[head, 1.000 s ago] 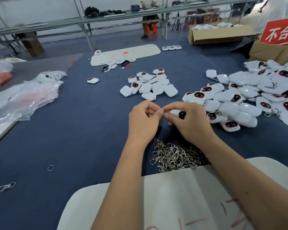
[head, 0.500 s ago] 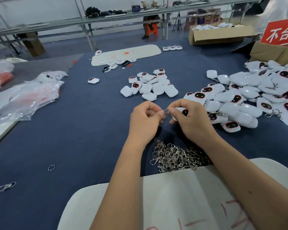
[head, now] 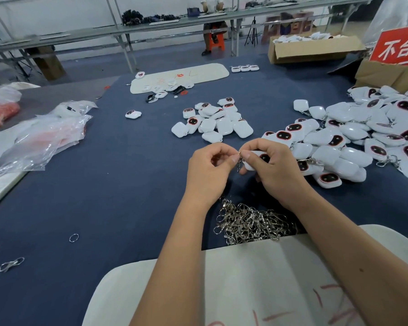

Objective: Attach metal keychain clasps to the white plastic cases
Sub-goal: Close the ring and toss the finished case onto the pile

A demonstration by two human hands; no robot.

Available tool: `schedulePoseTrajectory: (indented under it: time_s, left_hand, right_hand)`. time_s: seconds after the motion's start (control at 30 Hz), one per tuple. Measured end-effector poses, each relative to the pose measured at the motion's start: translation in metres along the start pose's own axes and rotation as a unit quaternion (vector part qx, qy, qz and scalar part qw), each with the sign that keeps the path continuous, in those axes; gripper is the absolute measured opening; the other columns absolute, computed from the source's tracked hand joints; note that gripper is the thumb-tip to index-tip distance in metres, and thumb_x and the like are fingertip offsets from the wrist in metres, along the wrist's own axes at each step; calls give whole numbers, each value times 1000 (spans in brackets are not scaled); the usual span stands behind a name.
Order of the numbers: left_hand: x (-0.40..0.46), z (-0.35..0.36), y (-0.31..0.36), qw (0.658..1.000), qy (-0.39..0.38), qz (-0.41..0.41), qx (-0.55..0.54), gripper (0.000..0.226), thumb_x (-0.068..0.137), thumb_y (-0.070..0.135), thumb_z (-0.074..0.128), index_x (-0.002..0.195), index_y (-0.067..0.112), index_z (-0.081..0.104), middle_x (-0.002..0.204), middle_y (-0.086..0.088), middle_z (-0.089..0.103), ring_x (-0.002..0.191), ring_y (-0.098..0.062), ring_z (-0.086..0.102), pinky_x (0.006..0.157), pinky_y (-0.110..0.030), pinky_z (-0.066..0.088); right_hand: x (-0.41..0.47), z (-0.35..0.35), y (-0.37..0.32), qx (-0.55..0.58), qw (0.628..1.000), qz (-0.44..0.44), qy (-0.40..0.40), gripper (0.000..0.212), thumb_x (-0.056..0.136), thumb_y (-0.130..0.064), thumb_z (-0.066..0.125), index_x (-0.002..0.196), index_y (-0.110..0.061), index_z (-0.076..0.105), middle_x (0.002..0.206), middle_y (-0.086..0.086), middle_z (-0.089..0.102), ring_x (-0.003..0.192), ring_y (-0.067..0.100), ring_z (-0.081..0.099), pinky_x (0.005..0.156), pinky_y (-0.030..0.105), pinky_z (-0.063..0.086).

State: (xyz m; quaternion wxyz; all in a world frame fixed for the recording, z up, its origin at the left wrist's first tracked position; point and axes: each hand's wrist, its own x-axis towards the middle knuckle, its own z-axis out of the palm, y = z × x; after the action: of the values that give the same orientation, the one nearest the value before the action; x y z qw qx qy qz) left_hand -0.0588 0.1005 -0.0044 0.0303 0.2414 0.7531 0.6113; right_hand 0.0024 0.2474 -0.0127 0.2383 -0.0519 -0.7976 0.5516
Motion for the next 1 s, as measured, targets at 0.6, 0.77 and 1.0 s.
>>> schedulePoseTrajectory:
  time_s: [0.6,0.77,1.0]
  left_hand:
    - [-1,0,3,1000,14,-14,-11,10,93,18,72,83,20,76,81,-1,74,76,-26,66,78,-45,58]
    - [-1,4,6,995,52,-81,-32,17,92,19,74,75,13,73,74,-13,69,67,-14,56,67,-35,50]
    - [-2,6,17,958,68,-198,-196,14,92,7,65,81,2,72,70,-8,65,52,-8,44,51,-20,35]
  right_hand:
    - [1,-1,5,17,1000,-9,-4,14,100,-16,66,90,-21,74,66,-2,72,51,1,56,55,14,41]
    - [-2,1,-1,-14,999,-34,11,7,96,-13,72,97,-20,71,75,-6,72,56,5,65,62,15,47]
    - [-9,5,-9,-110,984,-133,39,16,84,-18,86,96,-15,76,89,-10,74,90,7,69,83,21,50]
